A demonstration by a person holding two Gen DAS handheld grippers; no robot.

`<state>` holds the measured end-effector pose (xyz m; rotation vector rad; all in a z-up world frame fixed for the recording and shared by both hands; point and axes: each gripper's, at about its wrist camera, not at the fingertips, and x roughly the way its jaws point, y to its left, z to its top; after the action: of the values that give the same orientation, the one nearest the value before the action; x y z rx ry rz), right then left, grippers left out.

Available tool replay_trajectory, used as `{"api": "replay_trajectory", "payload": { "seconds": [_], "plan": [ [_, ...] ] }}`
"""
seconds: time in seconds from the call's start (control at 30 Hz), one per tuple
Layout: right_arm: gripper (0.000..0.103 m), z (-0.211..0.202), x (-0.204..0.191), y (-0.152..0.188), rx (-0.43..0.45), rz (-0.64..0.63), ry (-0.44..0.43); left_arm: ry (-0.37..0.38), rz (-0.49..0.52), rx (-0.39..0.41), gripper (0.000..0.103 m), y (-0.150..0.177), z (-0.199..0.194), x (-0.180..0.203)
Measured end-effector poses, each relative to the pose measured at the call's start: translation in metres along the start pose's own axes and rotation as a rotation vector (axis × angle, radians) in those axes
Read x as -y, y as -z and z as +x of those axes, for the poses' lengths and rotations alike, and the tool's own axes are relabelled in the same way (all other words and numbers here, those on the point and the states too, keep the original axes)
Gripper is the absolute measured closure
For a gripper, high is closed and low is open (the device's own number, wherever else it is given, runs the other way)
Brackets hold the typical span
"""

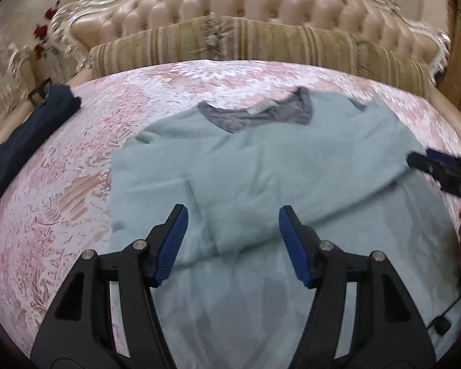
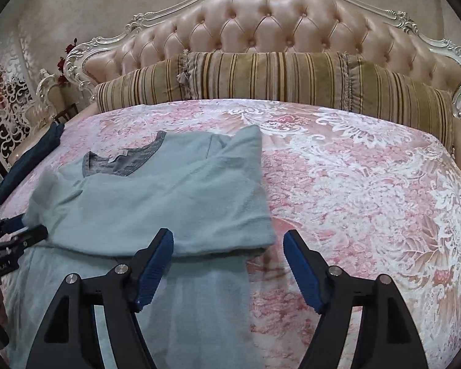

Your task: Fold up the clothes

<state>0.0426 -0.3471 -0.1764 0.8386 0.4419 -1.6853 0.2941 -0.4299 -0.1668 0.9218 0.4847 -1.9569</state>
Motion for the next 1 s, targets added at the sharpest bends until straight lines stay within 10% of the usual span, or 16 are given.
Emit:
{"api": "replay_trajectory", "payload": {
  "seconds": [0.17, 0.3, 1.0],
  "plan": [
    [0.028, 0.006, 0.002, 0.003, -0.024, 0.005, 0.018, 0.112, -0.03, 0.025, 0.038, -0.007, 0.0, -0.005],
    [0.028, 0.002, 0.009, 0.004, -0.018, 0.014, 0.055, 0.187, -0.108, 0.041, 0.058, -0.01, 0.004, -0.04],
    [0.028, -0.028, 0.061, -0.001, 0.12, 0.173, 0.223, 0.169, -0.106, 0.011, 0.095, -0.018, 0.02, -0.048]
  ]
}}
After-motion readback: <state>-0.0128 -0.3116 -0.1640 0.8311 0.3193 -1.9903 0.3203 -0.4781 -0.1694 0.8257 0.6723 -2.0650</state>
